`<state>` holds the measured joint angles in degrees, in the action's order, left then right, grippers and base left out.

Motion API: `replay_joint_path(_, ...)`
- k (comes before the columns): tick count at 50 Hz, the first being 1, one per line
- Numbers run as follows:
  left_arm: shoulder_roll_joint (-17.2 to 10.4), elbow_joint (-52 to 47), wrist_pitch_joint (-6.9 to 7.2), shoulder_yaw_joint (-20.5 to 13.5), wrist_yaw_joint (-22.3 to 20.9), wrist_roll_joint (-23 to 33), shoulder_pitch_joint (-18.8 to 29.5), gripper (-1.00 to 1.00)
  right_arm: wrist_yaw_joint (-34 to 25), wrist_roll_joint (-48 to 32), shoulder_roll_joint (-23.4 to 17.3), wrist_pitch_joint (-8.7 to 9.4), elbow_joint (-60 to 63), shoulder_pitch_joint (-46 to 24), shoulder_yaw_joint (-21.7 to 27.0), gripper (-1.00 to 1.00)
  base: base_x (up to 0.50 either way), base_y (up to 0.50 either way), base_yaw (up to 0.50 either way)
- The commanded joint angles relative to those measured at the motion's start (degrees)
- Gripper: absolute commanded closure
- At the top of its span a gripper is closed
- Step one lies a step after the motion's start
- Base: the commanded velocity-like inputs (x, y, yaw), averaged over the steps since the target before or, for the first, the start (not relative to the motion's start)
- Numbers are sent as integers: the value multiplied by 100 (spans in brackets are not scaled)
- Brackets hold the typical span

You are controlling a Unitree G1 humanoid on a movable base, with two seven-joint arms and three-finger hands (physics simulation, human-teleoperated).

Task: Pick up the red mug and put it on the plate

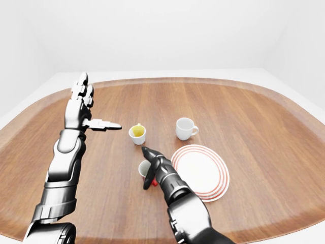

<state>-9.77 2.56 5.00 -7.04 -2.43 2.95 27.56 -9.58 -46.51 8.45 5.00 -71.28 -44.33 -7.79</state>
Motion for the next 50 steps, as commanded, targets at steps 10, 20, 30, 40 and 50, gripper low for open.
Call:
replay_joint_path(10,-8,19,0,-5,5,-20,-7,-100,55,-7,1,0,-69,26,8,100,0,0,0)
replay_joint_path(20,-10,50,0,-9,10,-21,-6,-100,81,-2,-26,0,-70,21,17,100,0,0,0)
replay_joint_path(30,-17,108,0,-24,23,-45,-32,-100,22,8,-75,0,59,-19,26,100,0,0,0)
replay_joint_path(40,-22,-20,0,-13,18,-37,1,-100,-94,114,-159,0,380,-59,46,100,0,0,0)
replay_joint_path(50,-13,-15,0,-16,14,-28,-55,-100,-376,271,-322,0,1239,71,77,100,0,0,0)
